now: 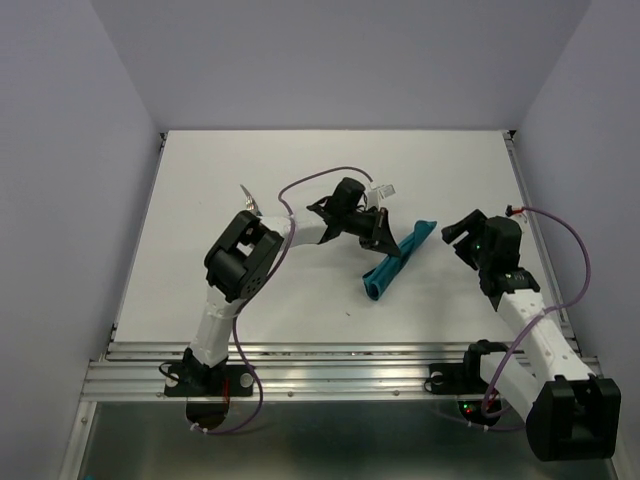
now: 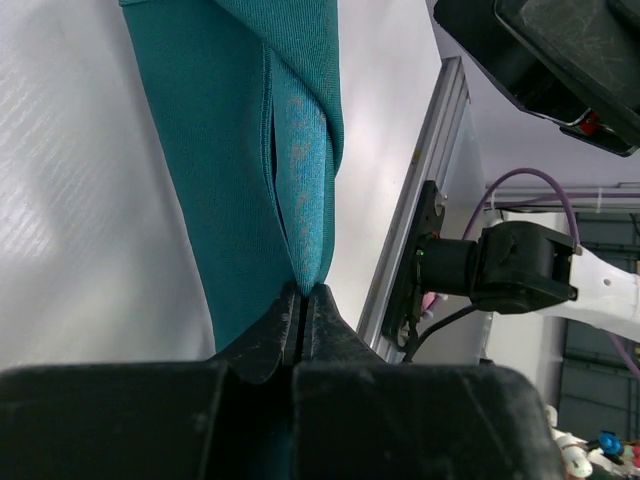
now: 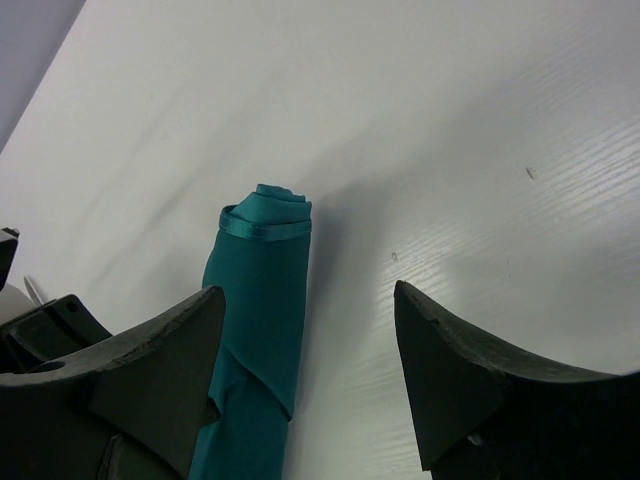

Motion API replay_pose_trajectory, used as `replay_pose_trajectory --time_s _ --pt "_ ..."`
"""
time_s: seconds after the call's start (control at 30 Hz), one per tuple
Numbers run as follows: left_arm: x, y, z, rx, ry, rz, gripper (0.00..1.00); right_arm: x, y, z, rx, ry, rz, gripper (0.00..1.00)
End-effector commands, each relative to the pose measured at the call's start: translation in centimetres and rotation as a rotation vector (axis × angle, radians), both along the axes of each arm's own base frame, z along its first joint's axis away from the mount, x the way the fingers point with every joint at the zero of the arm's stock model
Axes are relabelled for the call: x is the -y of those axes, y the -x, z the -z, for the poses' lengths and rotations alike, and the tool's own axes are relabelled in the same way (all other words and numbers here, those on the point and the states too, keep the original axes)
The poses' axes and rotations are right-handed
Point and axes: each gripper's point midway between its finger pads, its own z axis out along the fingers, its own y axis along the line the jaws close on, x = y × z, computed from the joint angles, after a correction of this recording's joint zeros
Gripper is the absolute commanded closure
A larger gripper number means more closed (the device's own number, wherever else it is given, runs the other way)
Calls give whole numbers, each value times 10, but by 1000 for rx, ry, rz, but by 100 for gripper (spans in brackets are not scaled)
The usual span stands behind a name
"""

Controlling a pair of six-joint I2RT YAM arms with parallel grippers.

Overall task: Fold the napkin into a case and place the utensils inside
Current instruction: Turn over the smaller rectangle-folded napkin at the center of the board.

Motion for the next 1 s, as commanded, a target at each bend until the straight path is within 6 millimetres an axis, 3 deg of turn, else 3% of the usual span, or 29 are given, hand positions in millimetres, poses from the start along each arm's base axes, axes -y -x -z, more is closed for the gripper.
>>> replay_pose_trajectory --time_s 0.0,0.37,0.47,0.63,0.77,0.8,0.87,0.97 --pt "1 -1 -3 -39 91 39 100 4 -10 -20 49 5 19 26" --pt "-16 -18 9 -29 65 -19 100 -2 -13 -14 26 8 -30 26" --pt "-22 -20 15 -32 52 -30 100 -22 -20 -14 27 4 -166 27" --pt "-28 -25 25 -42 32 -47 100 -48 -26 5 -33 -35 -341 42" --pt "-35 -32 30 -32 7 -63 84 -60 -27 15 -57 -62 -401 55" --pt "-38 -34 32 -36 -9 -70 74 -61 -28 16 -60 -67 -404 67" --pt "-41 -36 33 -21 -32 -76 63 -66 -31 20 -69 -76 -422 80" --pt "-46 -42 37 0 -59 -92 54 -74 -34 24 -80 -77 -443 87"
